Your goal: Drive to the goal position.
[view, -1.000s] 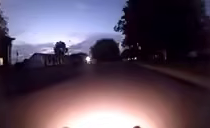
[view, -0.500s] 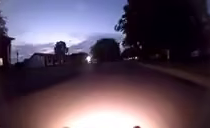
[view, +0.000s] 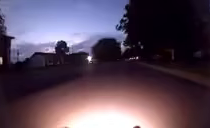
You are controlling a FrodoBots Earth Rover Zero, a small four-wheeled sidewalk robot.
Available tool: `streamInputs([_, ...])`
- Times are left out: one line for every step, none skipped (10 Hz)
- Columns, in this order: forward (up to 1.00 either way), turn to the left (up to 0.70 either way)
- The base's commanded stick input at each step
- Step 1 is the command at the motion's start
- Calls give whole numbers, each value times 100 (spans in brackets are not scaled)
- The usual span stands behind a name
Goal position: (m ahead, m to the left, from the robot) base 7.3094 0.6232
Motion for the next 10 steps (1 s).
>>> streamInputs([70, 0])
streamInputs([70, 0])
streamInputs([70, 0])
streamInputs([70, 0])
streamInputs([70, -8])
streamInputs([70, -18])
streamInputs([70, -28])
streamInputs([70, -22])
streamInputs([70, 0])
streamInputs([70, 0])
